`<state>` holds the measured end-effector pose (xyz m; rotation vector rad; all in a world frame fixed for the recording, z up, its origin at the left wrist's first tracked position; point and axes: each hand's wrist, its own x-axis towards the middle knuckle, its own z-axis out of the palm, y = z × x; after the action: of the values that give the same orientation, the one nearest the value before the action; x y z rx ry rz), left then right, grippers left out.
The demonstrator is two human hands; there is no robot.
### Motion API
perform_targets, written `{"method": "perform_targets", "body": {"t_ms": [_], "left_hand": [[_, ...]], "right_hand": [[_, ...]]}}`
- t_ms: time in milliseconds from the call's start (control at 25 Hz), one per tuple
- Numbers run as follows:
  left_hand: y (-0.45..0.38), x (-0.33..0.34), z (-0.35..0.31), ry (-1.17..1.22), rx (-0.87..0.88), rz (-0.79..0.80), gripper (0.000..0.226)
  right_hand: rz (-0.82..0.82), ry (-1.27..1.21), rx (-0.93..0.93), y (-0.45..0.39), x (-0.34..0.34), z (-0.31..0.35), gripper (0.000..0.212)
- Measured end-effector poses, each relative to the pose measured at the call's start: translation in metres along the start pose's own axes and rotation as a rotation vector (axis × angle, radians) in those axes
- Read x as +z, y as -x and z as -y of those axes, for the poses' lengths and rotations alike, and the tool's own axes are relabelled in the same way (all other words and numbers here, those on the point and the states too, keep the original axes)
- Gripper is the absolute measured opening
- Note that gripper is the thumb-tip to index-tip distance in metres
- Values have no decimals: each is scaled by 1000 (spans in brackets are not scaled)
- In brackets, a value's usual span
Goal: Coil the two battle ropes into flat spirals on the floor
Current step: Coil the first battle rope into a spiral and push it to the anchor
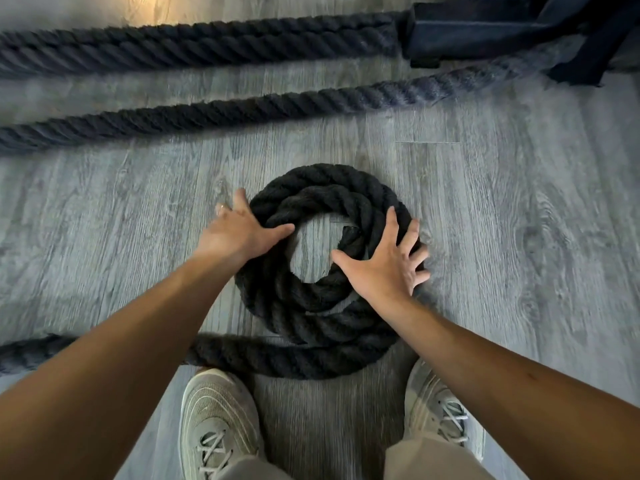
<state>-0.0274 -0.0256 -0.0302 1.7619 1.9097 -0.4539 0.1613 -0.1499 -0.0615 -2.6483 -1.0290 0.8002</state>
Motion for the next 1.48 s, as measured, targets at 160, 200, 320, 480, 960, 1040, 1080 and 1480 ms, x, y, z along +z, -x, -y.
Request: {"method": "perform_targets", "body": {"t_ms": [160,200,320,480,960,1040,1080,1480], "left_hand": [[-22,-9,-26,-113,379,-28,101],[-25,-6,-28,-193,402,-34,98],[-20,2,-21,-307,282,-64,99],[10,20,15,-107,55,-92,106],[27,30,25,-13,-83,-69,113],[18,22,23,-14,-110,-58,124],[11,15,23,-27,-93,-78,128],[-1,4,39,198,3,64,112]], "right_hand": [[-7,15,-19,-1,1,-3,123],[0,29,-32,-2,1,-4,124],[46,130,-202,-18,-11,-1,125],[309,225,-550,-60,-40,22,124],[81,43,-63,32,8,-4,133],[116,71,-66,21,7,1,134],[116,88,-89,17,7,2,134],[337,350,-579,-75,-44,32,128]]}}
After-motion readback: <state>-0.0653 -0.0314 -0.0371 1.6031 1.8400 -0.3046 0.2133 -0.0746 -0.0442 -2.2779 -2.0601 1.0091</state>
